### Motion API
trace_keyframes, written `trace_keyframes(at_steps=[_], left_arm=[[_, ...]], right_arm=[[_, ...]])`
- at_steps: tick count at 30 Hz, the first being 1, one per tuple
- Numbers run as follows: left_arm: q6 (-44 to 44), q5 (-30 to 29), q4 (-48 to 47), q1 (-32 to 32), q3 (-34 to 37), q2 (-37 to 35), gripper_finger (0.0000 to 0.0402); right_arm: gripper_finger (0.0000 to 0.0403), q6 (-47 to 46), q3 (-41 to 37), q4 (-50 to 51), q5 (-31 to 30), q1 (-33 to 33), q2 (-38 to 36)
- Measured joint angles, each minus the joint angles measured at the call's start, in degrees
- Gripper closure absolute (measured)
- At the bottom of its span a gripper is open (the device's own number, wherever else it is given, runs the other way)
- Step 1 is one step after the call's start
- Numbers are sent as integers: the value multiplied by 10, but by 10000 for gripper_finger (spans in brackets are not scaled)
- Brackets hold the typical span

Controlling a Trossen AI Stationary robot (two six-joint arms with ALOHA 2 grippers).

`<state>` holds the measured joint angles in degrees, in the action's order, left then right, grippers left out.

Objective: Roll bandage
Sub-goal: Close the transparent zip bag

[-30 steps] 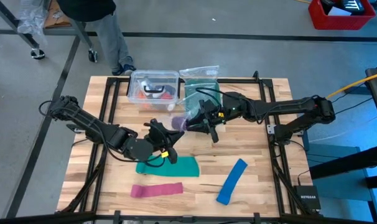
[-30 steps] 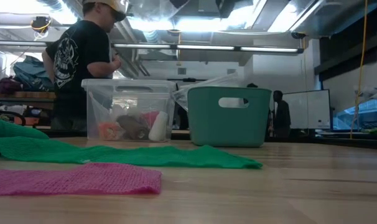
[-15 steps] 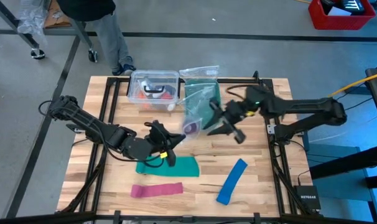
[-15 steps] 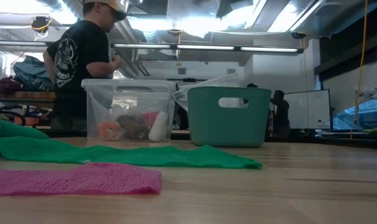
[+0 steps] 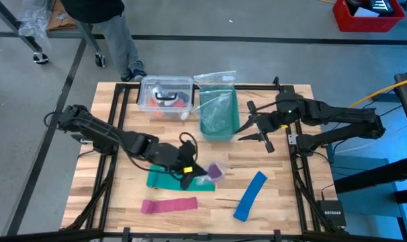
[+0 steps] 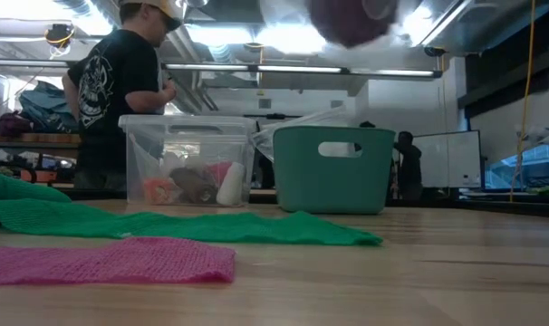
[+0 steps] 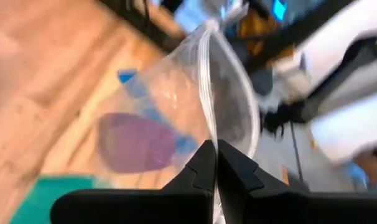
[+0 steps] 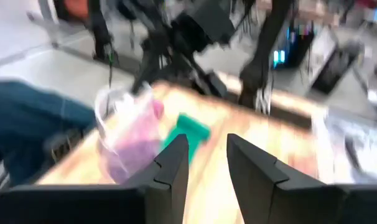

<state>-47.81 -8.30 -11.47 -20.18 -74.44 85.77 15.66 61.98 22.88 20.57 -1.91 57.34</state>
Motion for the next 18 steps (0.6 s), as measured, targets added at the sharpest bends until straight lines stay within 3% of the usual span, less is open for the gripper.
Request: trace_keyframes(at_steps=[9,18], left_arm=[[-27,67,14,64,0,4,401],[-16,72,10,72,0,-1,401]], right_arm=[[290,1,0,63,2,20,54],[290,16,0,56,1,59,111]])
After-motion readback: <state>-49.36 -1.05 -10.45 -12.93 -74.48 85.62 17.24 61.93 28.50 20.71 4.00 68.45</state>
